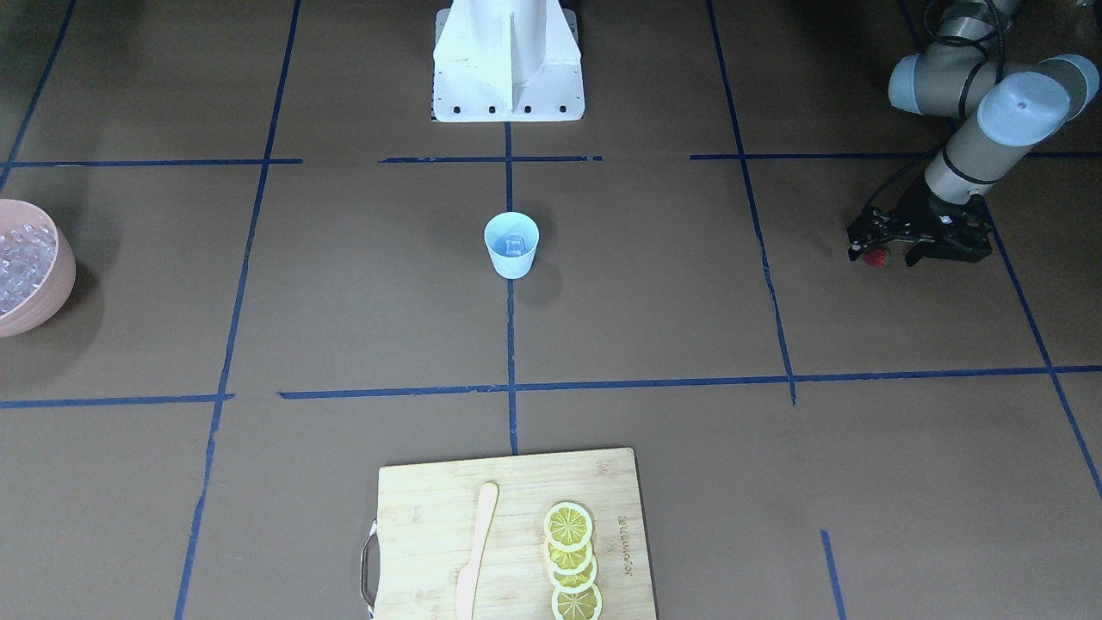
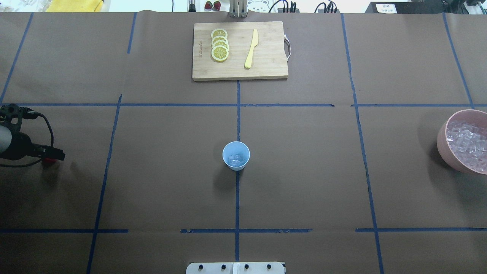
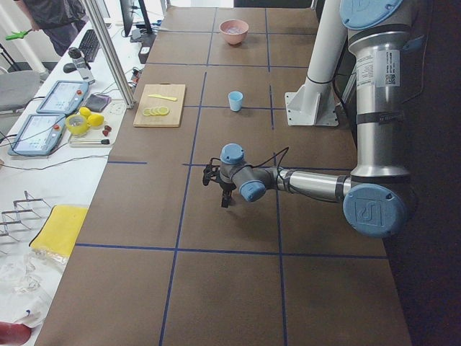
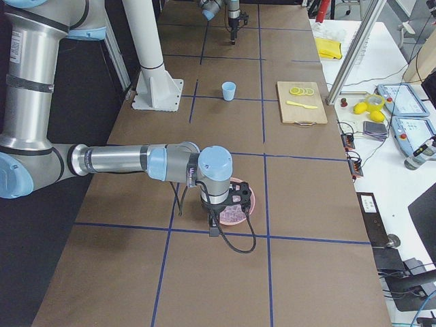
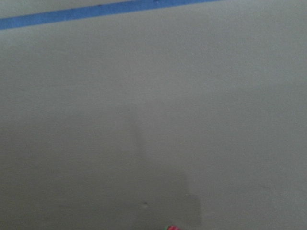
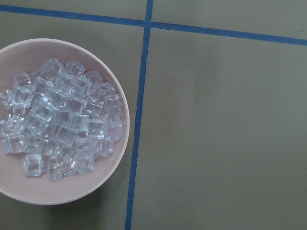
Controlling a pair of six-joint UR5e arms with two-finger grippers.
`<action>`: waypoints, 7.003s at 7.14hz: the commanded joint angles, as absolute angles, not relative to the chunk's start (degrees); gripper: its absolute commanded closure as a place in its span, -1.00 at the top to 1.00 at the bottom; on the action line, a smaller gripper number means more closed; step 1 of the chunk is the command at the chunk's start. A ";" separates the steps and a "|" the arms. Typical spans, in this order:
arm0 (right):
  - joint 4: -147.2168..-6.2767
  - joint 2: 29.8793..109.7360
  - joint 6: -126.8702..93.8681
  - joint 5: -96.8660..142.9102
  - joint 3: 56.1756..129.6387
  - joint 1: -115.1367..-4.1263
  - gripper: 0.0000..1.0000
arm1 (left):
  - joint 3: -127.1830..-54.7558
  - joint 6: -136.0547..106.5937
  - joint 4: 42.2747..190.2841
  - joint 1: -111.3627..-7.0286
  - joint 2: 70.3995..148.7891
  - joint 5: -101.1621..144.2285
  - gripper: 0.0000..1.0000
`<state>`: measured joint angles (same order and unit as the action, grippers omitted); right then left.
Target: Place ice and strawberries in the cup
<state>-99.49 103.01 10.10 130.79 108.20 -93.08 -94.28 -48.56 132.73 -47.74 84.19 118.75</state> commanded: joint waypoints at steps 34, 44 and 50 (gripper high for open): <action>-99.49 103.10 10.02 130.69 108.19 -93.08 0.98 | -94.31 -76.91 78.31 -27.69 141.86 108.28 -0.30; -99.58 103.18 10.02 130.78 108.11 -93.08 0.99 | -112.87 -58.07 77.08 -33.90 123.12 109.24 1.00; -99.58 103.62 10.02 130.87 108.11 -93.08 0.98 | -113.68 -4.66 77.08 -68.23 97.75 126.99 1.00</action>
